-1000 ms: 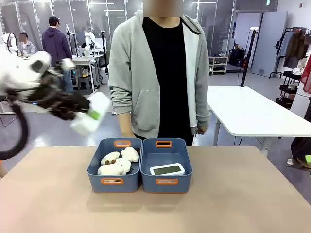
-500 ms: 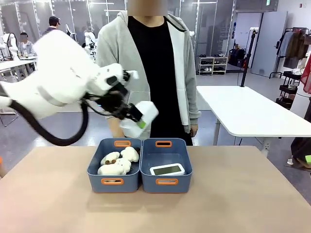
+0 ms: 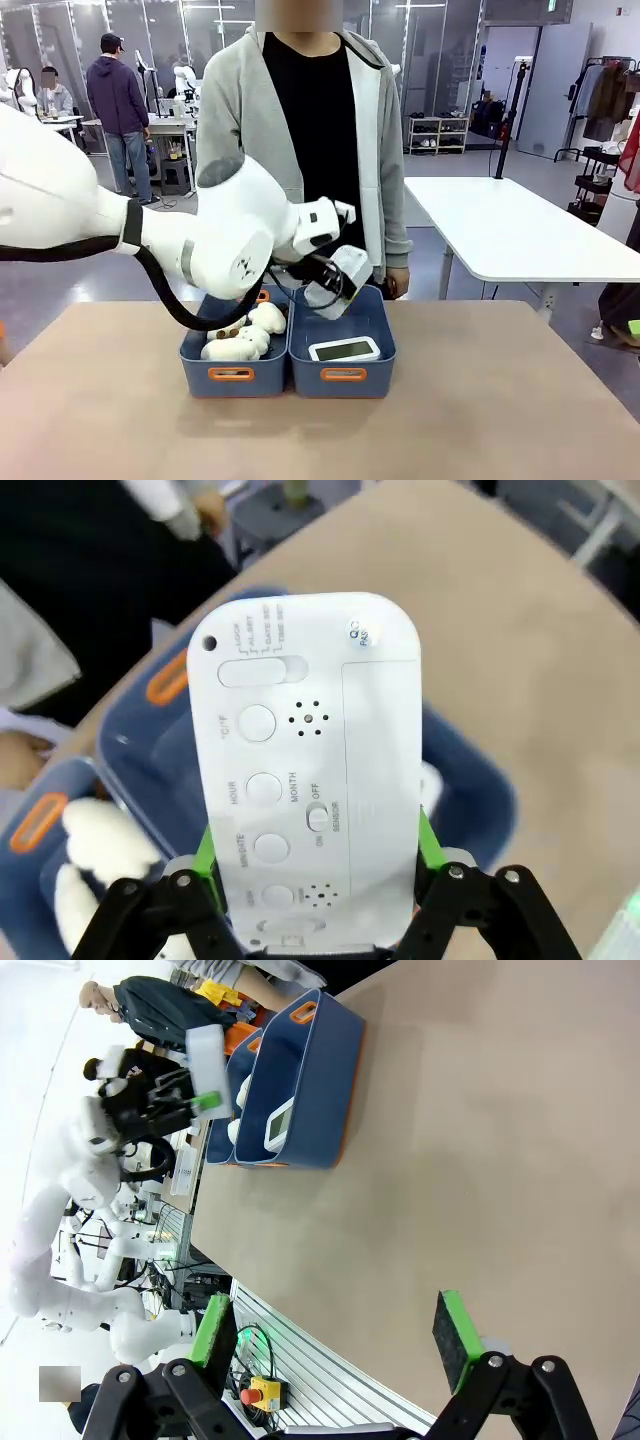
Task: Sort the digital clocks into the basket.
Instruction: Pick up the Digital clock from the table and place it into the empty Plastic storage basket.
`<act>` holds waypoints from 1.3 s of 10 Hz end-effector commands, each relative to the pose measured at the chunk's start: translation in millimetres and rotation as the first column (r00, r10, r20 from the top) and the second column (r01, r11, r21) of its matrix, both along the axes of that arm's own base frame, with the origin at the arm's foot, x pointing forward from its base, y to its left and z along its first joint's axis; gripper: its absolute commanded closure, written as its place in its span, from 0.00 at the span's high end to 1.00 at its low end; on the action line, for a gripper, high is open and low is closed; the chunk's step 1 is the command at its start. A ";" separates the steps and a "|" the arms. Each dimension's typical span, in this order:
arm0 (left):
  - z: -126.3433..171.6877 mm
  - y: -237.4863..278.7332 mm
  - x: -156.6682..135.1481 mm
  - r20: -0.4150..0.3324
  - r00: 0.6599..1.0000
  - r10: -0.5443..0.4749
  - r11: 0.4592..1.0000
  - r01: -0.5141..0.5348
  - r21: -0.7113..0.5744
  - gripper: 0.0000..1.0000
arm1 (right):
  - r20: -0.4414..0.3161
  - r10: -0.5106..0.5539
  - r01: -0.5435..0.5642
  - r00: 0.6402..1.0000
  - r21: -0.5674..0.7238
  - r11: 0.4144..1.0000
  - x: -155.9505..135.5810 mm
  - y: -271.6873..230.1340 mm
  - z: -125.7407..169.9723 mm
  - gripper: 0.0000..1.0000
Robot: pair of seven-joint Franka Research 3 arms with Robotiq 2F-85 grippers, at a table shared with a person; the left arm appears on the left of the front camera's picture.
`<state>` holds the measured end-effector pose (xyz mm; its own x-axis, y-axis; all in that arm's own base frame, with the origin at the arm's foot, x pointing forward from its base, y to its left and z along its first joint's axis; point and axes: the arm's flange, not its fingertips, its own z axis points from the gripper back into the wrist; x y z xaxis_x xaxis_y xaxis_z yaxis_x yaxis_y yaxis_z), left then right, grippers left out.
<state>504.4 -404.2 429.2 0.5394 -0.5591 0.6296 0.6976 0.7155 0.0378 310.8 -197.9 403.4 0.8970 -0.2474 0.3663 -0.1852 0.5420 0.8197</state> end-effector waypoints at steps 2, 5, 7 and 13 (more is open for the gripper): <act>-28.4 -28.8 19.9 -0.060 0.992 0.112 0.991 -0.107 0.078 0.20 | -0.005 0.002 -0.002 1.000 0.001 1.000 0.1 1.2 1.1 1.00; -34.8 -22.7 30.2 -0.174 0.970 0.169 0.985 -0.158 0.073 0.20 | -0.005 0.002 -0.002 1.000 0.001 1.000 0.1 1.2 1.1 1.00; -35.2 -21.7 25.8 -0.189 0.964 0.189 0.980 -0.173 0.099 1.00 | -0.005 0.002 -0.002 1.000 0.001 1.000 0.1 1.2 1.1 1.00; -33.7 -16.7 26.1 -0.171 0.969 0.177 0.982 -0.162 0.101 1.00 | -0.005 0.002 -0.002 1.000 0.001 1.000 0.1 1.2 1.1 1.00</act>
<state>527.5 -419.9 400.1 0.7341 -0.4969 0.4629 0.5688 0.8223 -0.0193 310.8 -197.9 403.4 0.8971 -0.2474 0.3662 -0.1852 0.5420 0.8197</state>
